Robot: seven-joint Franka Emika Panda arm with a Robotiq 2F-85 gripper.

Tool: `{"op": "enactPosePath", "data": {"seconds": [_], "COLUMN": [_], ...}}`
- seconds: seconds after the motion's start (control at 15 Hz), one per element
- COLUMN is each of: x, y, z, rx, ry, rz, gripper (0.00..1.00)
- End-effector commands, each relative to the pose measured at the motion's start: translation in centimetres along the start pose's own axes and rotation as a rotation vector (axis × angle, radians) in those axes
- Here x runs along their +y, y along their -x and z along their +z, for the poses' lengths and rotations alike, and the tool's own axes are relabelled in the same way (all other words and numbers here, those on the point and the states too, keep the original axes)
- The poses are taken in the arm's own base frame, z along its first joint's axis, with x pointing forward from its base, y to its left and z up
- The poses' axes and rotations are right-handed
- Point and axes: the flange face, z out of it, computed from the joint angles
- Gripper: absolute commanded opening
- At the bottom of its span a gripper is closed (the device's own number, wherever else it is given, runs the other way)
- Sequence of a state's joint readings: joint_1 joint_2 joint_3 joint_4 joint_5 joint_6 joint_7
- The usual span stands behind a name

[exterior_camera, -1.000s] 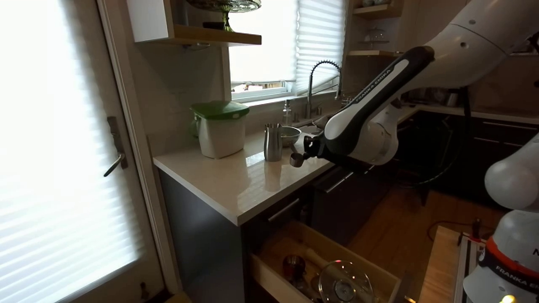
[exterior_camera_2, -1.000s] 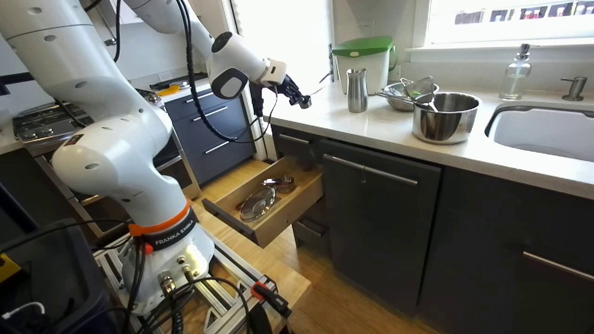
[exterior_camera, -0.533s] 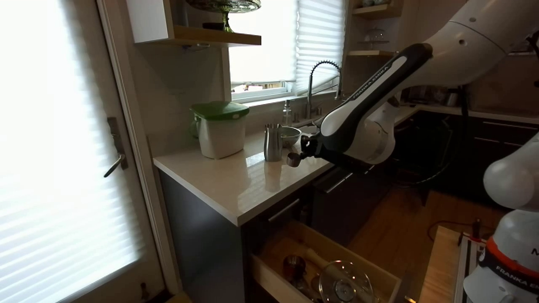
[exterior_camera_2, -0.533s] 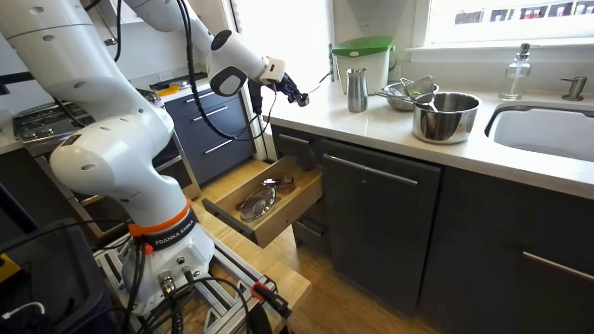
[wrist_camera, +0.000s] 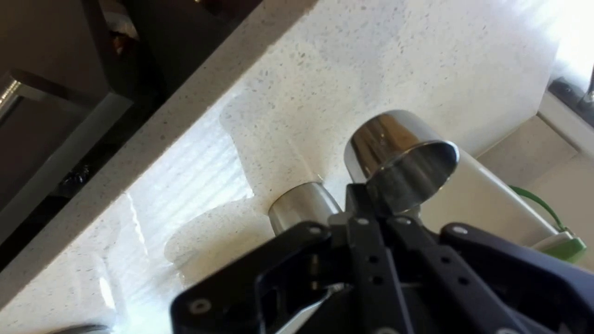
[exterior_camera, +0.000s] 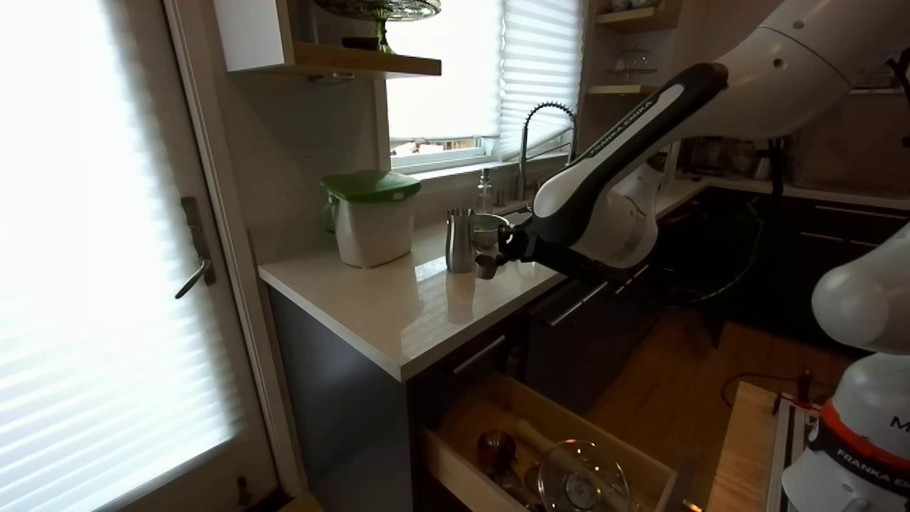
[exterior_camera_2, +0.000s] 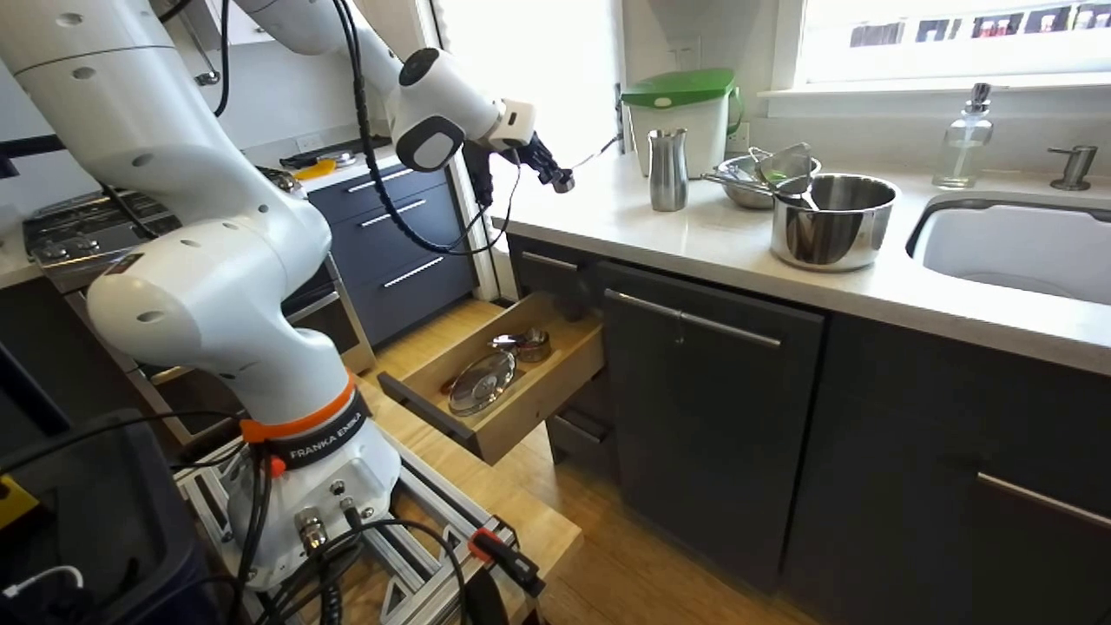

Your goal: Remove one measuring cup from the open drawer and put it on the counter

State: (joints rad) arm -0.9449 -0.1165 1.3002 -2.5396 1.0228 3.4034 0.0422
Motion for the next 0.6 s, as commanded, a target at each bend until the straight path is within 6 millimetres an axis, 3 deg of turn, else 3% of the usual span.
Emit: {"op": "enactPosePath", "data": {"seconds": [0.0, 0.2, 0.53], "x": [0.3, -0.5, -5.1], "y": [0.0, -0.2, 0.5], "z": [0.8, 2.0, 5.7], "rx": [-0.068, -0.081, -0.106], "ry": [0.050, 0.112, 0.156], "rz": [-0.044, -0.068, -0.091], "gripper": [0.00, 0.00, 0.00]}}
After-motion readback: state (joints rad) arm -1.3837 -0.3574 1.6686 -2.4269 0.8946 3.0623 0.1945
